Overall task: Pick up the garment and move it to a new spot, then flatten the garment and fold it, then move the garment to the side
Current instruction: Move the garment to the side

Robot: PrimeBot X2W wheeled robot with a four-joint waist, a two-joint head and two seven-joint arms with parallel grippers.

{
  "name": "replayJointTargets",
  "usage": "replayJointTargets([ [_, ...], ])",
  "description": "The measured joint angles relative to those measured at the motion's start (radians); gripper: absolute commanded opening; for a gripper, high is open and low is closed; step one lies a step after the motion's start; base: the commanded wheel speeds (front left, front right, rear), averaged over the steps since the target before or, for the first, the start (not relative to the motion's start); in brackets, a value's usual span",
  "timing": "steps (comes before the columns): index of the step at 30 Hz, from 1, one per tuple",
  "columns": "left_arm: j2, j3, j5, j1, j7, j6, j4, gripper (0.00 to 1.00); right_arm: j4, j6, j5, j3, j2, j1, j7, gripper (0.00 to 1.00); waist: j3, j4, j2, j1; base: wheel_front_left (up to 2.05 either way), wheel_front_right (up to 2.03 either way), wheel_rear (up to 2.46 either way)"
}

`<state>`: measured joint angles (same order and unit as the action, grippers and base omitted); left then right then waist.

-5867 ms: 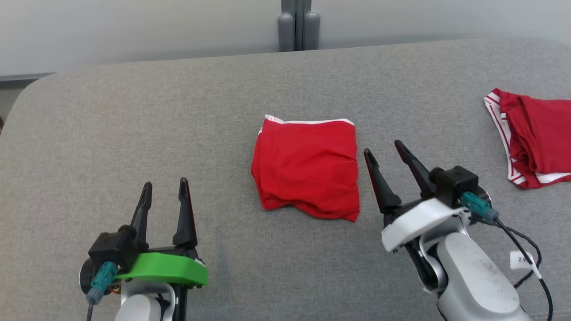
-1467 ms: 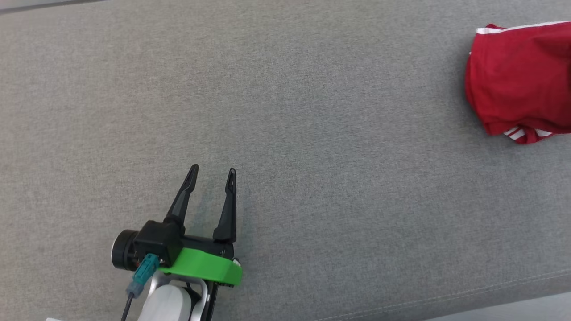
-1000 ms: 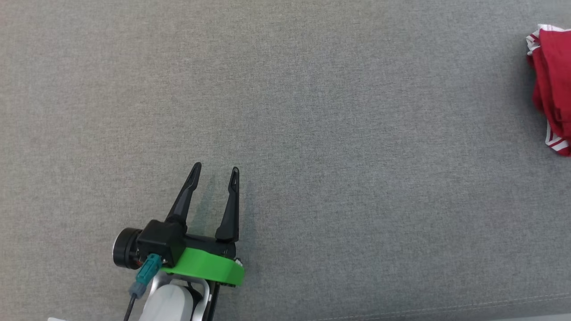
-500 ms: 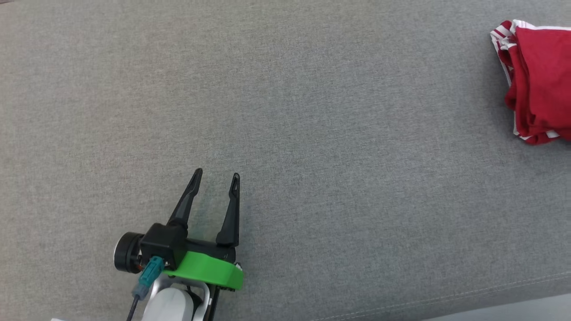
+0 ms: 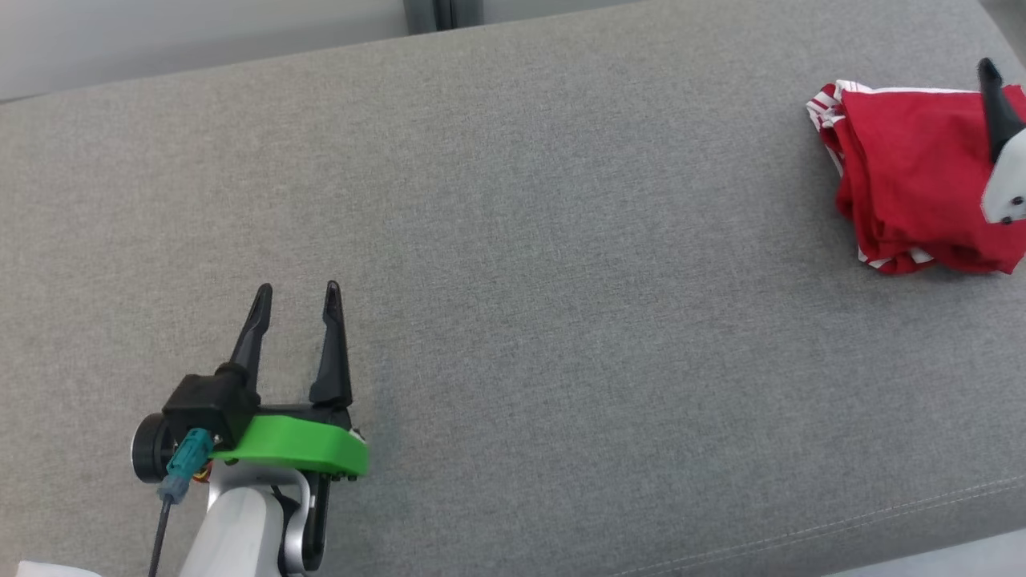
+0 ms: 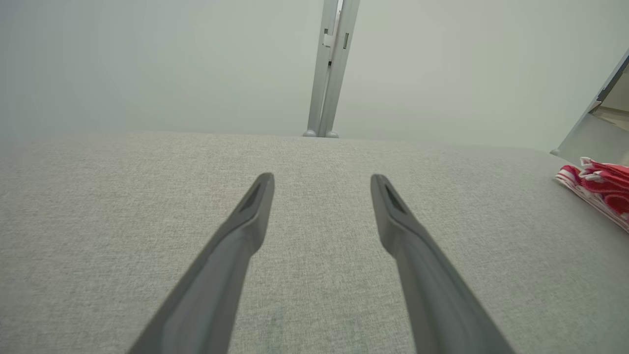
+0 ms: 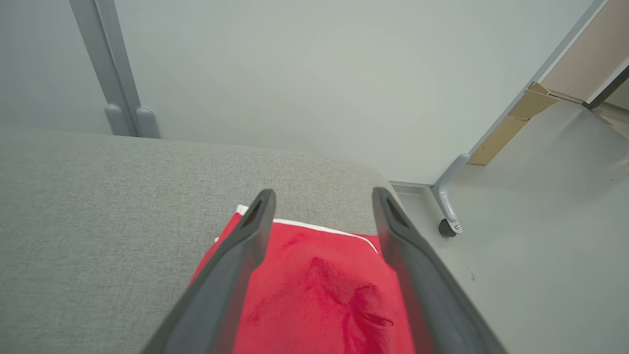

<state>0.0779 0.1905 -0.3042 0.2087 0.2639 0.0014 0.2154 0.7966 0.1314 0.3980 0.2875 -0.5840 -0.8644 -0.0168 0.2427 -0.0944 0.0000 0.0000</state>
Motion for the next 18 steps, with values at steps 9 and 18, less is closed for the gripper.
replayJointTargets([
  [9,-0.004,-0.089,-0.037,-0.018,0.0,0.016,0.059,1.0,-0.015,0.0,-0.017,-0.003,0.217,0.132,-0.171,1.0,-0.107,0.02,0.0,0.0,0.0,0.0,0.0],
  [18,-0.008,-0.111,-0.018,-0.108,0.0,-0.003,0.099,1.0,-0.097,0.0,-0.069,-0.07,0.372,0.32,-0.24,1.0,-0.163,0.088,0.0,0.0,0.0,0.0,0.0],
])
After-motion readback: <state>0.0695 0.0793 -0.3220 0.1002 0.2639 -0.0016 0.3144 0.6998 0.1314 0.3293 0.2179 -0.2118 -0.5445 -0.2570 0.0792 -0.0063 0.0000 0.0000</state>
